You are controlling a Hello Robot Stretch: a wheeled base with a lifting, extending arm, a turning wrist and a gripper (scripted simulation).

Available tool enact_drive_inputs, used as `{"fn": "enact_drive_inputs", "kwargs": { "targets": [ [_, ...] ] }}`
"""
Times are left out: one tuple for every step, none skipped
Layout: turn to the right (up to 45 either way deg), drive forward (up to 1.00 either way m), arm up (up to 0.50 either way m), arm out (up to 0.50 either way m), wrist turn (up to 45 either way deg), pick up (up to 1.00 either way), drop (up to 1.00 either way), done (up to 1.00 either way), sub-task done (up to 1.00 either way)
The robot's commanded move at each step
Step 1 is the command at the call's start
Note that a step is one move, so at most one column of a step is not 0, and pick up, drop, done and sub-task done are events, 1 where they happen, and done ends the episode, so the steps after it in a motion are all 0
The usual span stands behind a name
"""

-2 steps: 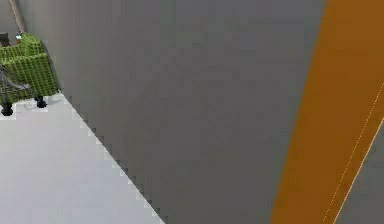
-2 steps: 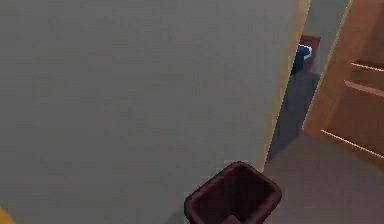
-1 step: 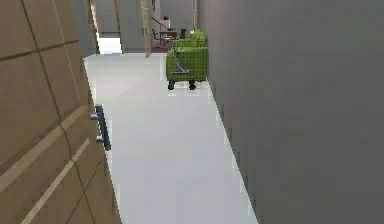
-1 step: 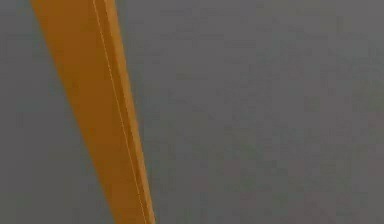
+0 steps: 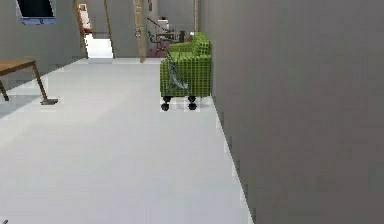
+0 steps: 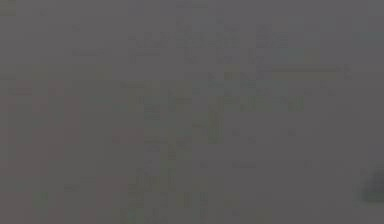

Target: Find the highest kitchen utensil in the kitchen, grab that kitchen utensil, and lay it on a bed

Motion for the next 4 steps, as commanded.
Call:
{"fn": "enact_drive_inputs", "kwargs": {
  "targets": [
    [0.0, 0.2, 0.0, 0.0, 0.0, 0.0, 0.0, 0.0, 0.0],
    [-21.0, 0.0, 0.0, 0.0, 0.0, 0.0, 0.0, 0.0, 0.0],
    [0.0, 1.0, 0.0, 0.0, 0.0, 0.0, 0.0, 0.0, 0.0],
    [-3.0, 0.0, 0.0, 0.0, 0.0, 0.0, 0.0, 0.0, 0.0]
  ]
}}
